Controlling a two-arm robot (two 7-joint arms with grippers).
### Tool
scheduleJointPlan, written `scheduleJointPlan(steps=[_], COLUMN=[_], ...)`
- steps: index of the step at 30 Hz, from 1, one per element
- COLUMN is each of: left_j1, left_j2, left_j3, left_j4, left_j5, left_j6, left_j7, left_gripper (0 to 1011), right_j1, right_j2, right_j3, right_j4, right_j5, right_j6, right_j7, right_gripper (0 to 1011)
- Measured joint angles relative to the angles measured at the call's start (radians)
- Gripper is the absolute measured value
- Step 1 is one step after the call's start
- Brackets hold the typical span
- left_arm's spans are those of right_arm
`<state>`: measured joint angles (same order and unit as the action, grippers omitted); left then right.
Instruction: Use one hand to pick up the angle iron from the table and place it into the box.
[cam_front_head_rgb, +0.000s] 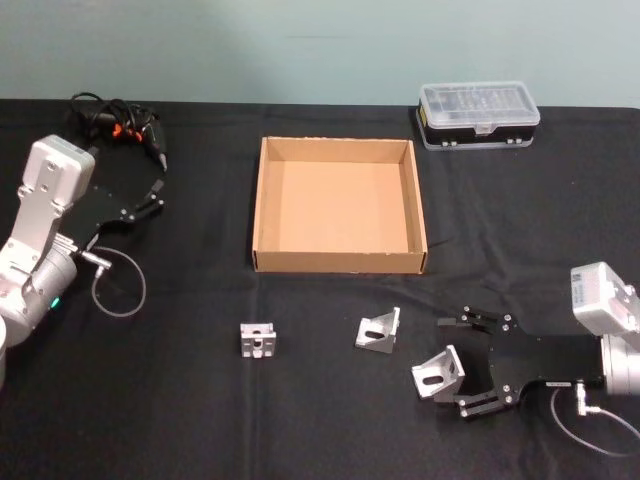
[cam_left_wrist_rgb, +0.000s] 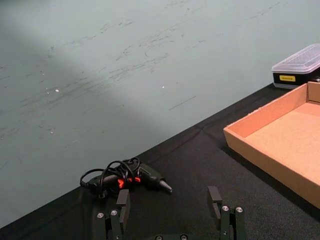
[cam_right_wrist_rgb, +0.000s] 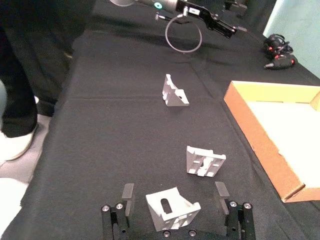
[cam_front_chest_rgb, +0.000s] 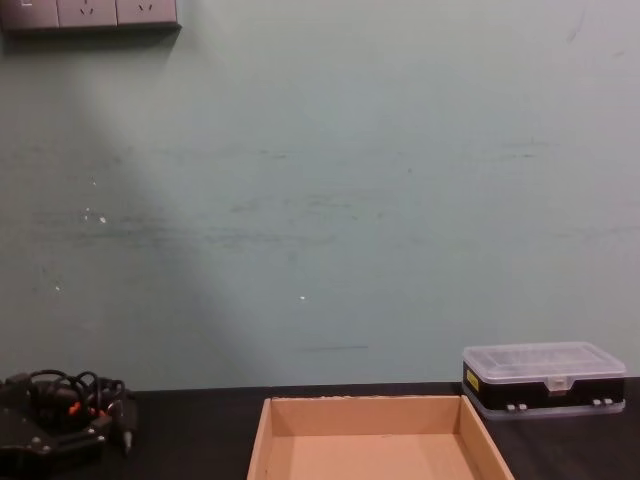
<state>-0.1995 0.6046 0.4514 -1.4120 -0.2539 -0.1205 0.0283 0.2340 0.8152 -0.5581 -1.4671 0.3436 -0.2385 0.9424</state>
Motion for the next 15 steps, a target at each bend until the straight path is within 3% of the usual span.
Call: scheduleJointPlan(steps=[15], left_j1=[0.000], left_j2=[0.000], left_j3=[0.000], left_j4=[0.000], left_j5=[0.000], left_j6=[0.000], left_j7=[0.000], left_gripper=[1011], right_j1=[0.024], right_j2=[-0.023], right_j3=[-0.036], right_j4=[0.018], right_j5=[-0.045], right_j6=[0.059], right_j7=[-0.053], right_gripper=[1003])
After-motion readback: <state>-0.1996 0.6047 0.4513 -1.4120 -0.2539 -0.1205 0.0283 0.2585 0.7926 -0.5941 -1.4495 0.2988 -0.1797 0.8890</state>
